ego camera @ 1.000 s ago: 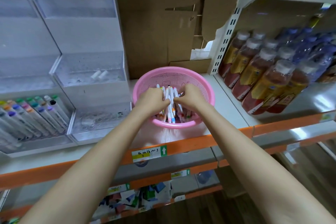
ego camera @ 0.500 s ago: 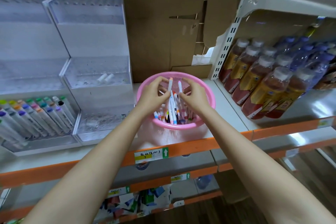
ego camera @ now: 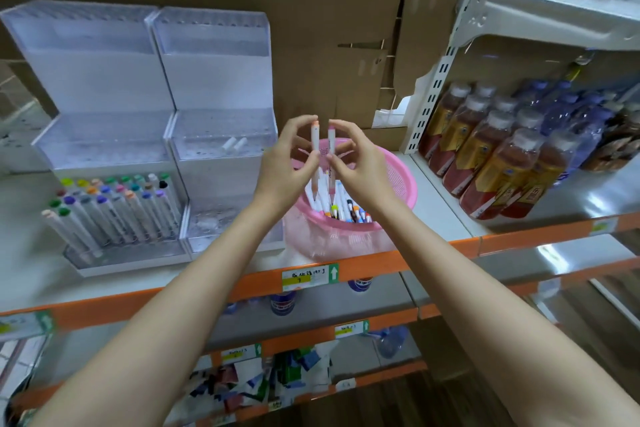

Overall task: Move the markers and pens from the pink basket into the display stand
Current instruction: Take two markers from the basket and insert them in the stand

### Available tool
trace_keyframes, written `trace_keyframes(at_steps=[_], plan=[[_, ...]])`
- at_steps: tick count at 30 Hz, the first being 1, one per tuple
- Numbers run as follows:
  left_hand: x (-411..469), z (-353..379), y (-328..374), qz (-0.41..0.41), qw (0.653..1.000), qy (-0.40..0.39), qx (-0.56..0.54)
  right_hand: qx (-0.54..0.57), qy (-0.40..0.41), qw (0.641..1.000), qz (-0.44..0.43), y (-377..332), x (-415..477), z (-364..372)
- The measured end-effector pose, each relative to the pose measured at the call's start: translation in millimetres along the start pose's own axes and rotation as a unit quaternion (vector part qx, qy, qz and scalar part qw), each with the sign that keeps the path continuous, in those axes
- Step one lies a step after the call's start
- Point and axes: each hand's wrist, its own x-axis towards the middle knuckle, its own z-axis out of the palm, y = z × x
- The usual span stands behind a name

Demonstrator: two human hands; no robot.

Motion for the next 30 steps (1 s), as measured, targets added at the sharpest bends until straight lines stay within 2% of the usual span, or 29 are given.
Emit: trace_keyframes(at_steps=[5,18,30], plan=[[-12.8,-51.5,7.7,0.007,0.999,0.029,0.02,0.005,0.02,1.0,-0.021,-37.6,-7.3,27.2],[-61.9,-197.8,-18.7,-0.006,0.995,0.052,0.081,0.033,-0.013,0.998,-0.054,-133.1,-30.4,138.8],[-77.5,-266.9,-45.5,-0.018,0.995,0.064,0.069,0.04,-0.023,0.998,-0.034,-169.2,-45.8,209.6]])
